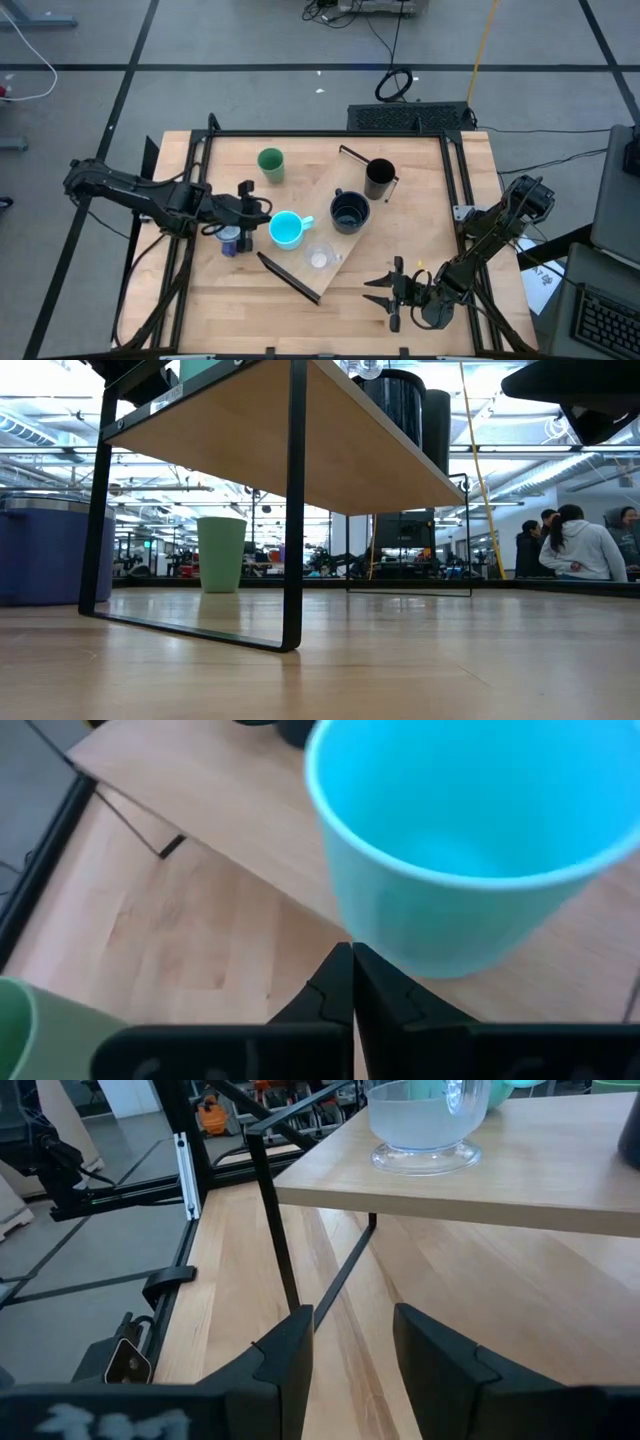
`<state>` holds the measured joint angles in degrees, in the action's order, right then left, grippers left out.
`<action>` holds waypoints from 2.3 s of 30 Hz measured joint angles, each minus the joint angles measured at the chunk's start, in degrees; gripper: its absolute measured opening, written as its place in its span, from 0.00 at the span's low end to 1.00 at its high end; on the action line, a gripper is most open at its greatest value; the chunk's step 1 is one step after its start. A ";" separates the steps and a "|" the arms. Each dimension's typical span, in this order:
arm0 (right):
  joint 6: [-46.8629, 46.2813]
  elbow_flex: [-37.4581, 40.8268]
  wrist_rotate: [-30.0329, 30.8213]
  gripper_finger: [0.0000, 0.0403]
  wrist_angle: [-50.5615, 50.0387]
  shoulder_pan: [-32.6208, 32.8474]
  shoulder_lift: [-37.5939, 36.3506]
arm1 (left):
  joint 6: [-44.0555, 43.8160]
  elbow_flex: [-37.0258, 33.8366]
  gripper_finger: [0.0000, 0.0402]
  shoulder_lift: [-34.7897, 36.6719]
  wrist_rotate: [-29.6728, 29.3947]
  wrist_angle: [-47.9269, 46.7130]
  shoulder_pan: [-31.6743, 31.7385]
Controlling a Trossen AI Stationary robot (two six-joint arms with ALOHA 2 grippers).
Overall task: Stack small to large cups/mugs on shelf
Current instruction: Put the light blue cup on the shelf aligned with the transparent cup
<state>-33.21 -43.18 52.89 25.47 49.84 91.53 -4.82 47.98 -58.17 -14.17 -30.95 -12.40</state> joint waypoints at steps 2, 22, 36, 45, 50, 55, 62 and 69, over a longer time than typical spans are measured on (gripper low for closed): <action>-0.11 0.00 0.00 0.32 0.00 0.00 0.00 | 0.04 -0.05 0.01 0.04 0.86 0.27 -0.04; -0.14 0.00 0.00 0.32 0.00 -0.02 0.00 | 0.30 -0.05 0.01 0.02 6.88 1.19 -1.36; 1.00 0.00 0.00 0.32 0.00 -1.04 0.00 | -1.60 -0.05 0.01 0.02 6.28 1.26 -3.85; 1.11 0.00 0.00 0.32 0.00 -1.16 0.00 | 1.90 -0.03 0.01 0.01 0.07 -0.51 -0.93; 1.11 0.00 0.00 0.32 0.00 -1.16 0.00 | 5.06 -0.03 0.02 0.00 2.49 3.50 1.41; 1.34 0.00 0.00 0.32 0.00 -1.16 0.00 | 5.84 -0.03 0.01 -0.09 5.56 5.57 2.27; 1.42 0.00 -0.02 0.32 -0.02 -1.16 0.00 | 5.64 -0.01 0.02 -0.70 6.36 5.79 2.16; 1.41 0.02 0.70 0.32 2.70 -1.16 0.00 | 6.14 -0.01 0.01 1.71 5.20 5.48 2.16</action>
<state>-31.79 -43.16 53.58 28.17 48.69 91.53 1.32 47.97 -56.46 -8.97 -25.47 -10.24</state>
